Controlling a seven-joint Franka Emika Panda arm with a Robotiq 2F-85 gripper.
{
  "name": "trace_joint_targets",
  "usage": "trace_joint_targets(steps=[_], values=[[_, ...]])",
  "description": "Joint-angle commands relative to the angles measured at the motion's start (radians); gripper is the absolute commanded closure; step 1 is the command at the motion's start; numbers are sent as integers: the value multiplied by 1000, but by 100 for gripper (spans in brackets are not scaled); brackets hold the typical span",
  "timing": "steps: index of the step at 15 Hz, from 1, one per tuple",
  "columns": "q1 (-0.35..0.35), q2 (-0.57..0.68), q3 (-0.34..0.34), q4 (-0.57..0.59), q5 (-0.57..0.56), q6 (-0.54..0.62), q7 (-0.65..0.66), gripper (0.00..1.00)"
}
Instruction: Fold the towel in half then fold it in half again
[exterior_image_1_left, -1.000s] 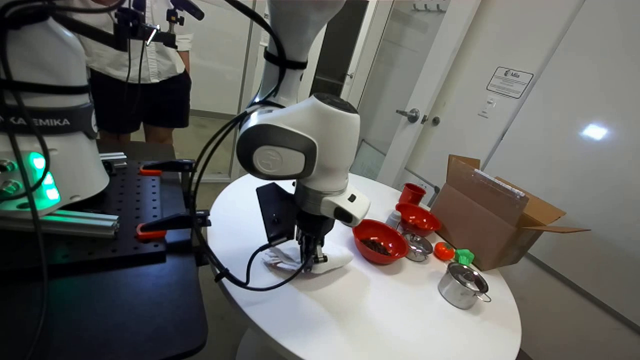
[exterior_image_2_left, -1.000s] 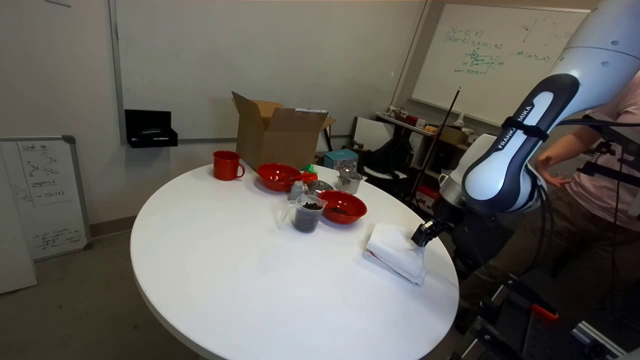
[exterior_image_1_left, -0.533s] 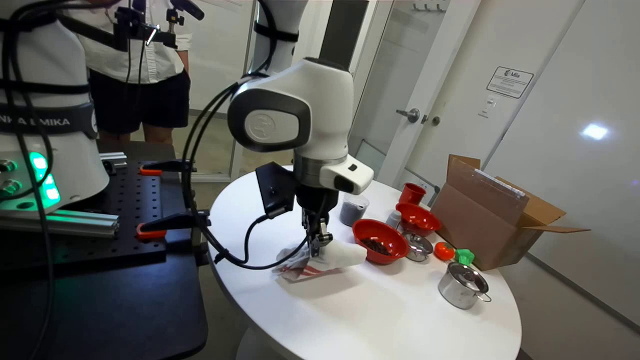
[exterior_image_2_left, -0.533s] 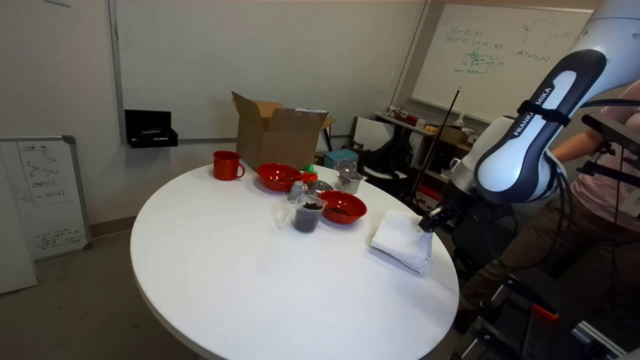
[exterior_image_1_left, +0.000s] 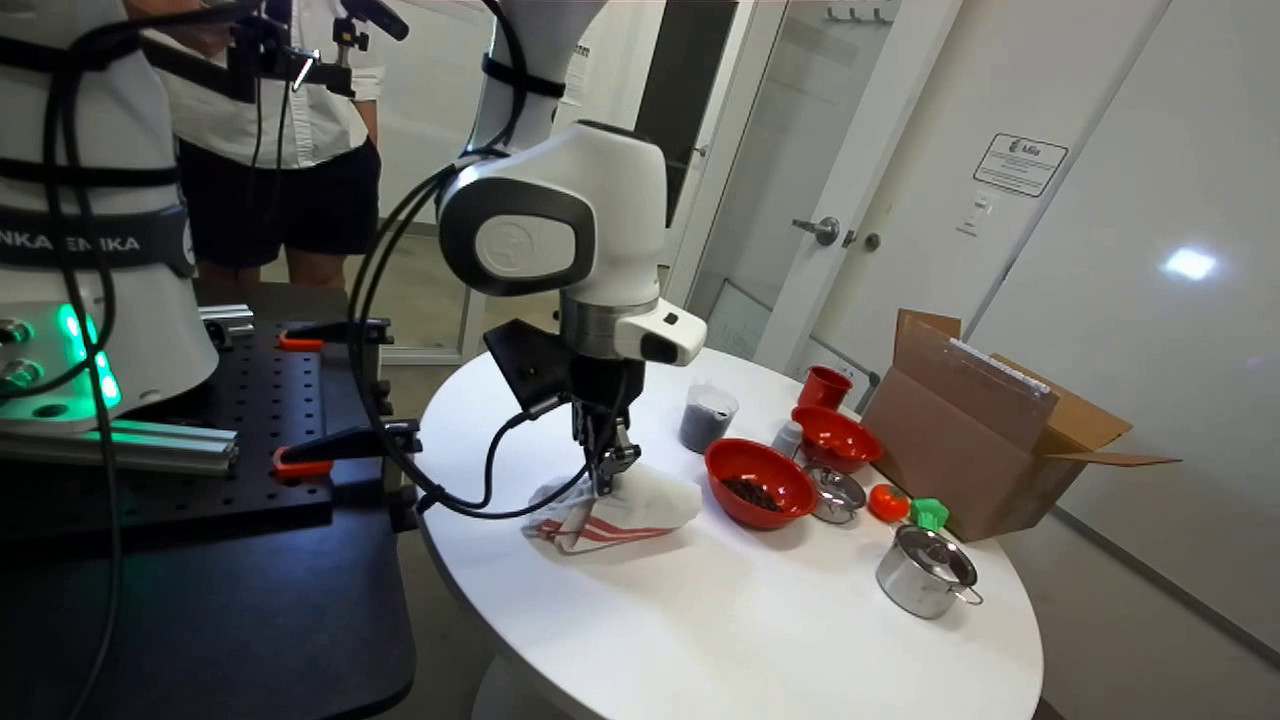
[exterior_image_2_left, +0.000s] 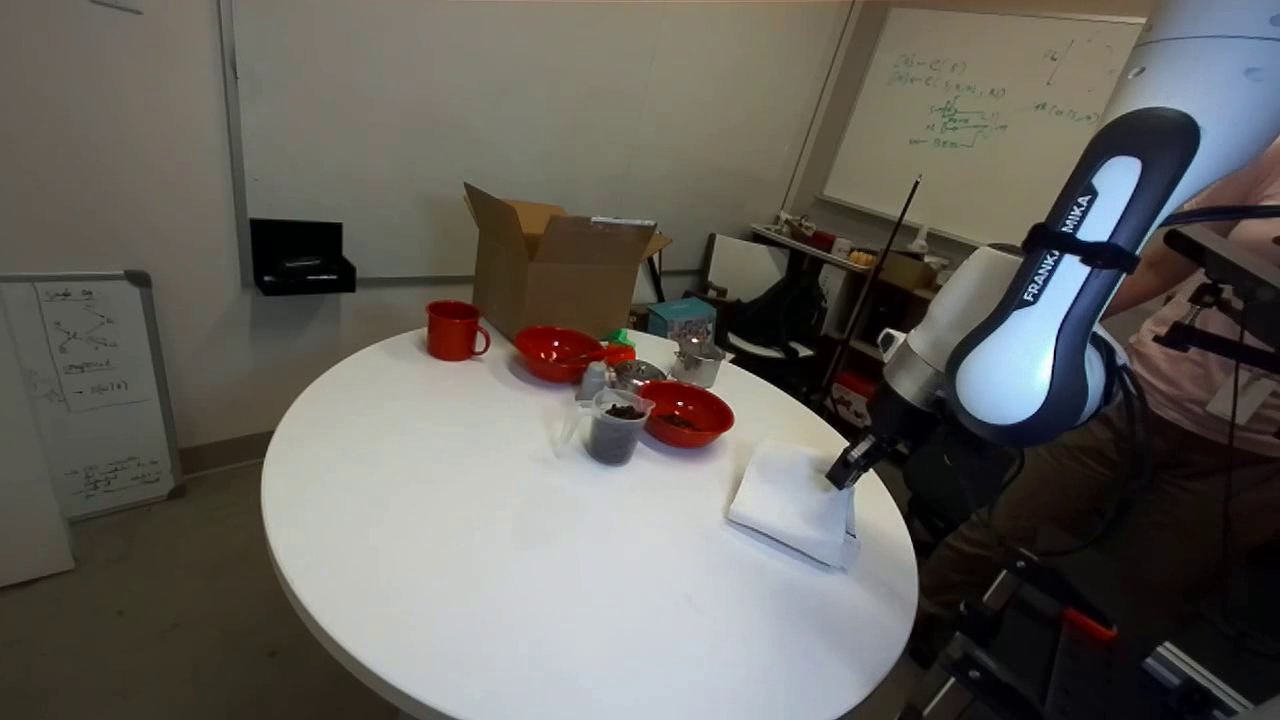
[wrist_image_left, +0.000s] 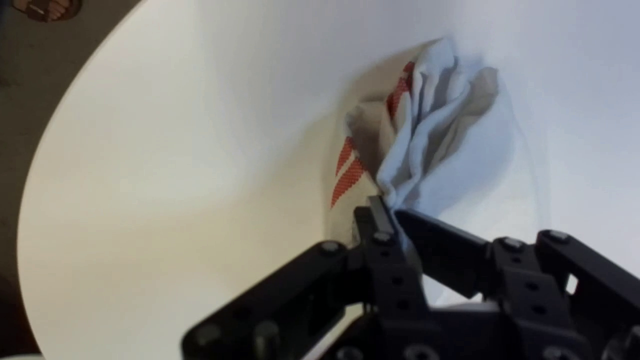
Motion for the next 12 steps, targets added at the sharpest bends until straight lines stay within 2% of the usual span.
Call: trace_joint_targets(steps=[1, 5, 8, 10, 12], values=[[-61, 57, 50, 11, -26, 33, 4, 98], [-143, 85, 123, 24, -44, 28, 24, 98], [-173, 70, 150, 14, -45, 36, 29, 98], [-165, 23, 141, -10, -30, 30, 37, 98], [-135, -35, 105, -36, -1, 18, 48, 98]])
